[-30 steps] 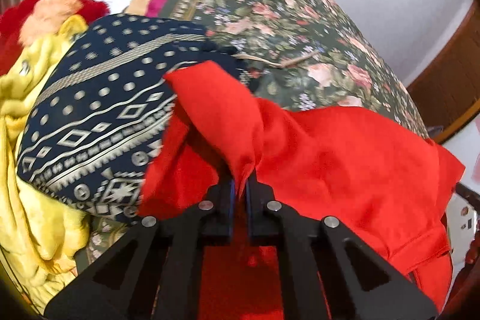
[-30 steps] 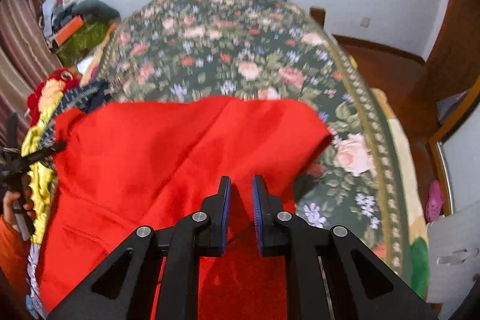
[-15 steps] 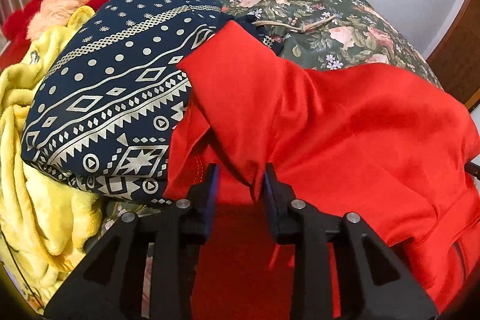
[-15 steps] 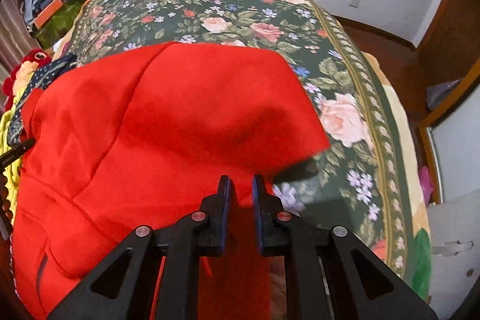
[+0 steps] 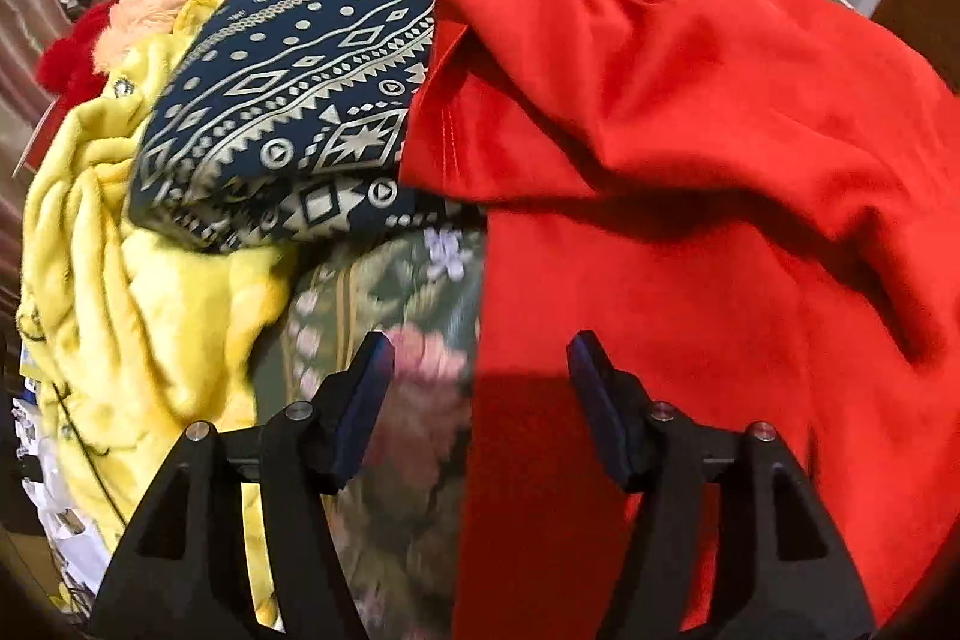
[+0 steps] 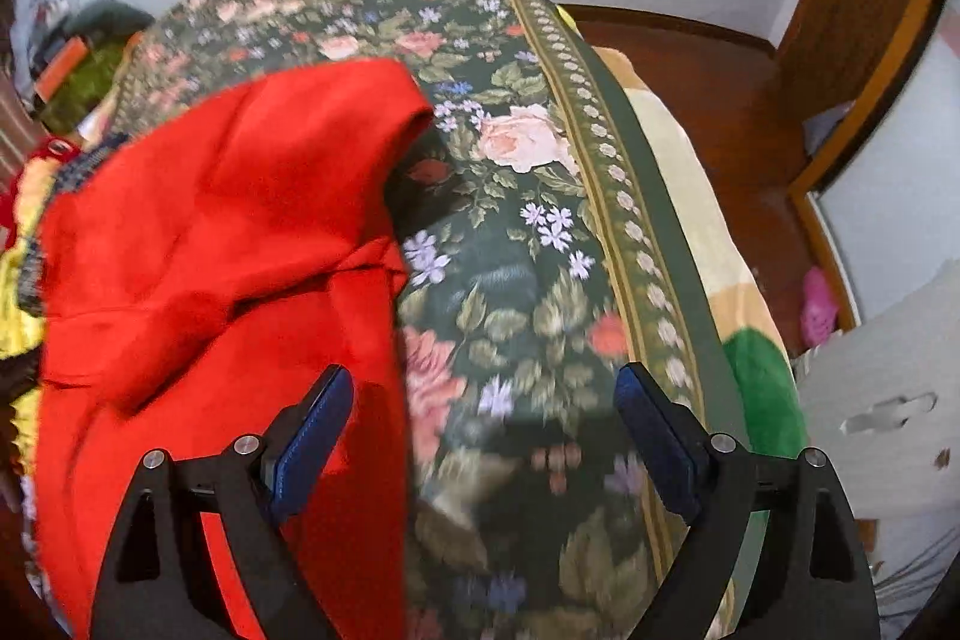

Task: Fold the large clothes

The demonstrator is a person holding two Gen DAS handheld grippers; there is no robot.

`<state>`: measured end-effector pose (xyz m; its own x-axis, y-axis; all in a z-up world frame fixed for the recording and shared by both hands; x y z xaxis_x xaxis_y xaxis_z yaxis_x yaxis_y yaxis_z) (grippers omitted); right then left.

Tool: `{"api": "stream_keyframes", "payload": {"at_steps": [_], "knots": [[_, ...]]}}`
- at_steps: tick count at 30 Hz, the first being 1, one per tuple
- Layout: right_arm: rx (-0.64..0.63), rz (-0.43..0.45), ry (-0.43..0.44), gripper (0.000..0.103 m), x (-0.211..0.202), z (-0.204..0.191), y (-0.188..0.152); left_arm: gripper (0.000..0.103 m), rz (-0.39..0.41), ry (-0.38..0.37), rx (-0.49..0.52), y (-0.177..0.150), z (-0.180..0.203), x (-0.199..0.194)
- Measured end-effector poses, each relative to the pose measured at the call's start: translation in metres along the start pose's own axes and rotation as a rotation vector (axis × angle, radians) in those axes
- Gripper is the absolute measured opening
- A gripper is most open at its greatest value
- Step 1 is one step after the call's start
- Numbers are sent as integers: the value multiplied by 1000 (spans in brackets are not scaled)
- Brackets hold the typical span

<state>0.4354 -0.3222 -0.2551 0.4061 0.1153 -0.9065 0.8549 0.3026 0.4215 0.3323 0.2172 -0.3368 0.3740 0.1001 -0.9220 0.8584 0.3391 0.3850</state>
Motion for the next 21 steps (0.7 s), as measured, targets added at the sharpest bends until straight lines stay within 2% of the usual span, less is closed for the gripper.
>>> {"api": "stream_keyframes", "payload": {"at_steps": [3, 6, 11, 16, 21], "knots": [[24, 41, 60, 88, -31, -5, -11, 61, 36, -7, -5, -4, -5, -27], [29, 73, 92, 88, -57, -13, -23, 62, 74, -42, -52, -10, -15, -59], [19, 94, 136, 88, -88, -25, -52, 64, 99, -72, -72, -27, -21, -90], [7, 74, 191, 88, -99, -42, -91, 64, 63, -101, -80, -54, -30, -96], [15, 31, 240, 88, -95, -55, -126, 64, -23, -149, -141, -97, -41, -87]]}}
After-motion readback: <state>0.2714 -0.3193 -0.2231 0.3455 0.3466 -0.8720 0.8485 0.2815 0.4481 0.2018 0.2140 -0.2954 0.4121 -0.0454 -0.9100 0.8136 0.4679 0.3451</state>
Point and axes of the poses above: each gripper's, at about its wrist camera, not at the fingertips, and x roughly the way its jaws point, z to its right, y to its top, the point moved 4 cm from there along x, roughly the way its jaws point, and after that the axes turned 11 degrees about -x, right-handed, at the moved point
